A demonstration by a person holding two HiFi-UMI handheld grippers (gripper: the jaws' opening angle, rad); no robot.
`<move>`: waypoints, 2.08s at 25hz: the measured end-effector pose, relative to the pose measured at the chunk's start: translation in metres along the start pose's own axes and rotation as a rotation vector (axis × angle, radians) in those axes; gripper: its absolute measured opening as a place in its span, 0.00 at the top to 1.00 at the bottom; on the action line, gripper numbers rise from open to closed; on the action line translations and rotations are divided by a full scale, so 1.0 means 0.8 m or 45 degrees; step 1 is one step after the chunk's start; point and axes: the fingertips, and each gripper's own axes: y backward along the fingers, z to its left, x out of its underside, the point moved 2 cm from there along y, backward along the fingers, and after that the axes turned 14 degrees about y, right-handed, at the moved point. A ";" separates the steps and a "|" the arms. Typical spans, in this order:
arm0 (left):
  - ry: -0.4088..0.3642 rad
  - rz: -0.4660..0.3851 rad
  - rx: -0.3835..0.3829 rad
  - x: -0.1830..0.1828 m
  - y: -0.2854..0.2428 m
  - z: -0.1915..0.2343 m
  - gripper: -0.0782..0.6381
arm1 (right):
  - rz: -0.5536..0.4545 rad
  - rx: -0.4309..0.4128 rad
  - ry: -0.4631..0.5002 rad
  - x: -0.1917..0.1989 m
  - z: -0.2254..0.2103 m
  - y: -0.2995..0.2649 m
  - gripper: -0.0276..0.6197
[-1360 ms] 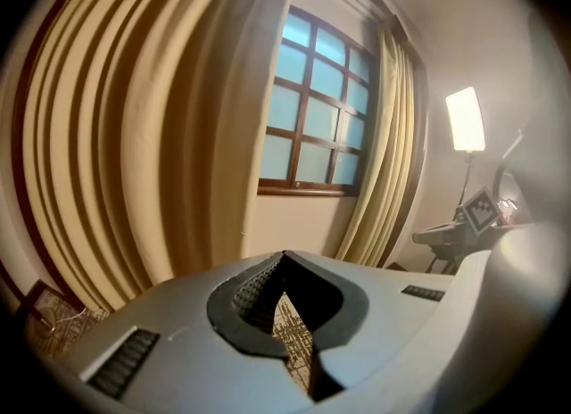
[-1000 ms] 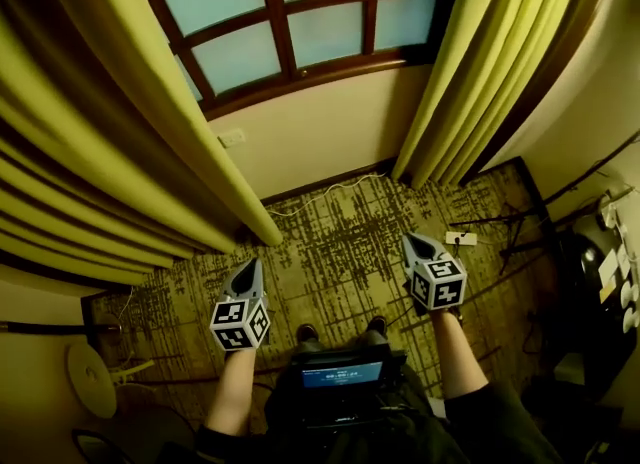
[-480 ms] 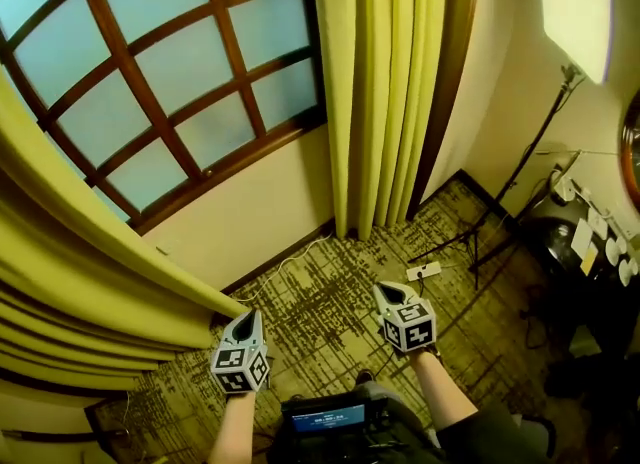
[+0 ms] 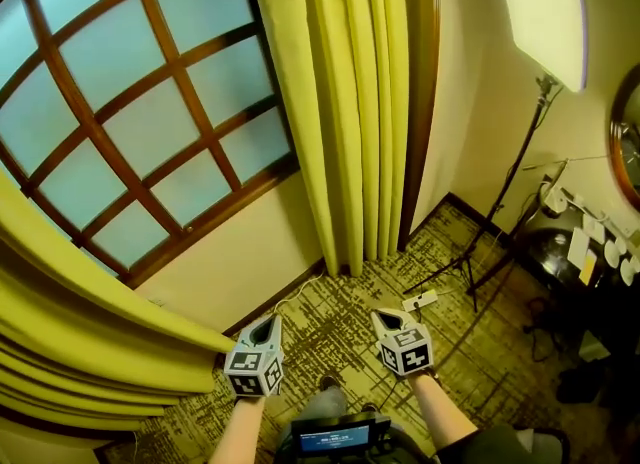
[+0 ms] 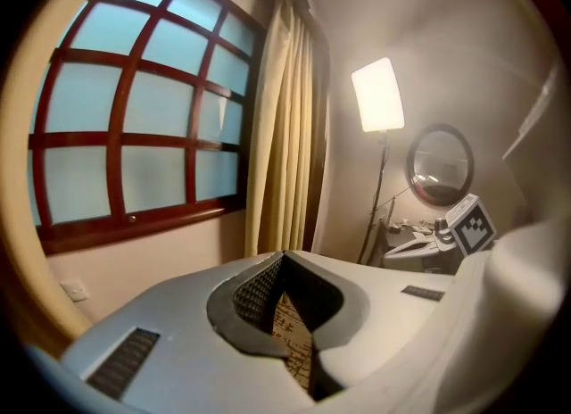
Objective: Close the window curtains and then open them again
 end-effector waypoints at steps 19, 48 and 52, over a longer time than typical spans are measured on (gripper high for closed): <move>-0.094 -0.009 0.285 -0.137 -0.165 0.043 0.90 | -0.011 0.117 0.036 -0.116 -0.043 -0.131 0.94; -0.229 -0.335 0.199 -0.411 -0.352 -0.071 0.83 | -0.338 0.132 0.196 -0.348 -0.248 -0.241 0.92; -0.273 -0.443 0.095 -0.475 -0.386 -0.094 0.58 | -0.394 0.126 0.222 -0.394 -0.300 -0.256 0.85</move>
